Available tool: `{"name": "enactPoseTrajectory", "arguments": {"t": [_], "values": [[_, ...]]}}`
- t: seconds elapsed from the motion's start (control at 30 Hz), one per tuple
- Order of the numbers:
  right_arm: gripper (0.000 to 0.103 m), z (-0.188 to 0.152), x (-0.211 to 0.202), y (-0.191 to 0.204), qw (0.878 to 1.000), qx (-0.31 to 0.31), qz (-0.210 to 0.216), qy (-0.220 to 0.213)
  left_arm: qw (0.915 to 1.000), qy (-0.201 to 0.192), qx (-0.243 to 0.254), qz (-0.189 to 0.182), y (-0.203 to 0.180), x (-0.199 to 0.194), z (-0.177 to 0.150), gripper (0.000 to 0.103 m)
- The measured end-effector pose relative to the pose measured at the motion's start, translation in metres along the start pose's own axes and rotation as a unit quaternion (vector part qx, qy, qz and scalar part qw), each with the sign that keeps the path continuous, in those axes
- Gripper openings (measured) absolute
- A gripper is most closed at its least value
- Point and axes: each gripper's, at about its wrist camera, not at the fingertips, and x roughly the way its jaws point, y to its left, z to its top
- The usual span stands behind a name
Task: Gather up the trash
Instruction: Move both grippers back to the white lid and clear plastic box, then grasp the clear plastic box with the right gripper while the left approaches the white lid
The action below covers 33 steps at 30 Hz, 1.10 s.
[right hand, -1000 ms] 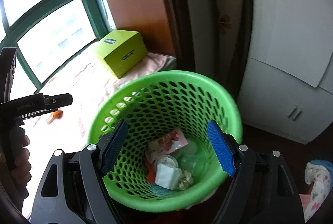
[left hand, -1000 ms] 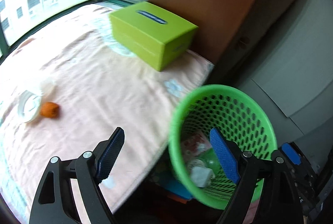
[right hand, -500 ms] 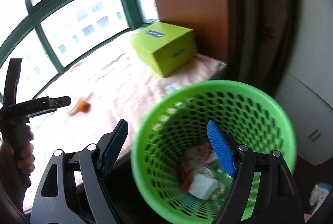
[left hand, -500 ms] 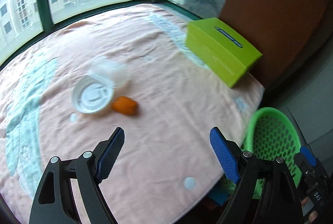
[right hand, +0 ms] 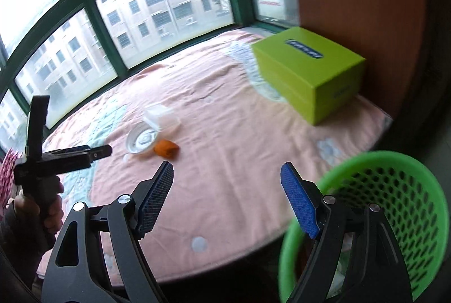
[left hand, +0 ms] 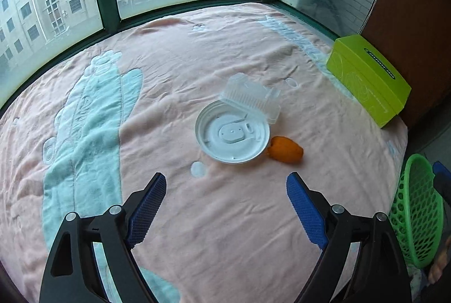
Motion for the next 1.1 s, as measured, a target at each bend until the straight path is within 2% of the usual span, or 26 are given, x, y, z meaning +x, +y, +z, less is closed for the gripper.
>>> {"name": "enactPoseTrajectory", "arguments": {"t": [0.43, 0.6, 0.8, 1.1], "values": [[0.078, 0.056, 0.109, 0.064, 0.992, -0.072, 0.082, 0.062, 0.9996, 0.013, 0.025, -0.006, 0.031, 0.024, 0.005, 0.085], [0.078, 0.069, 0.142, 0.081, 0.987, -0.103, 0.095, 0.076, 0.9991, 0.014, 0.035, -0.016, 0.037, 0.031, 0.009, 0.087], [0.074, 0.074, 0.187, 0.085, 0.982, -0.114, 0.113, 0.104, 0.9980, 0.016, 0.057, -0.025, 0.036, 0.039, 0.015, 0.088], [0.069, 0.077, 0.221, 0.084, 0.976, -0.122, 0.133, 0.123, 0.9965, 0.028, 0.071, -0.034, 0.038, 0.057, 0.020, 0.089]]}}
